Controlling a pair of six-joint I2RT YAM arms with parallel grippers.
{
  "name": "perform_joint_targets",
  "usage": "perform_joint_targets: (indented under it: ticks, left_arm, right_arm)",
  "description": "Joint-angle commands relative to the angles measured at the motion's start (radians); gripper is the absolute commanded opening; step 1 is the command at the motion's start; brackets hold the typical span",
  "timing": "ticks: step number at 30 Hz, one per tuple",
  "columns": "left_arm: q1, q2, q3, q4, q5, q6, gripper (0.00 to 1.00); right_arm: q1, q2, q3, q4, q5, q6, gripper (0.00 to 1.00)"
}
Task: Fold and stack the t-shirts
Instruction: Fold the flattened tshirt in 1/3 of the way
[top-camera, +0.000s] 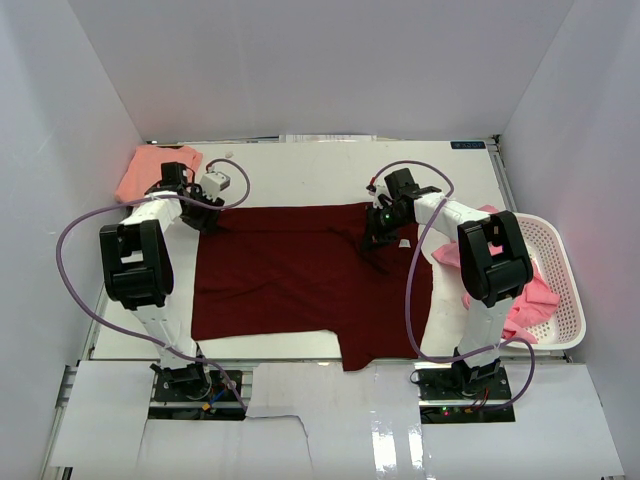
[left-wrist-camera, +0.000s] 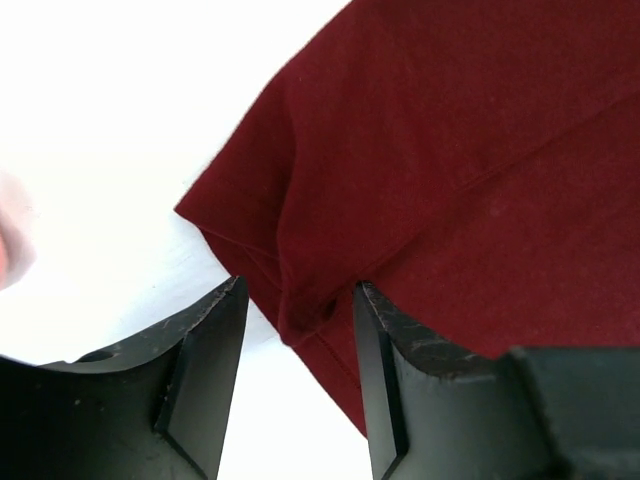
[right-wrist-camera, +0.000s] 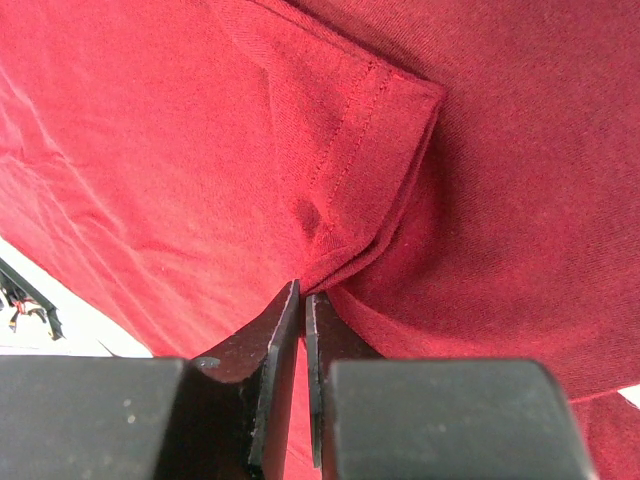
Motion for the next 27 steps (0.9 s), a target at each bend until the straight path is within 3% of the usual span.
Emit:
perform_joint_targets:
  ticks: [1, 12, 18, 27]
  left_arm:
    - [0.007, -0.007, 0.029, 0.002, 0.022, -0.009, 0.56]
    - [0.01, 0.005, 0.038, 0.005, 0.03, -0.022, 0.5]
    - [0.01, 0.012, 0.048, 0.006, 0.023, -0.031, 0.37]
    - [0.012, 0.004, 0.058, 0.006, 0.012, -0.039, 0.4]
  right_arm:
    - [0.008, 0.003, 0.003, 0.007, -0.009, 0.007, 0.12]
    - [0.009, 0.009, 0.017, 0.002, -0.011, 0.007, 0.12]
    - [0.012, 0.015, 0.024, -0.001, -0.011, 0.009, 0.12]
    - [0.014, 0.019, 0.018, 0.0, -0.009, 0.004, 0.12]
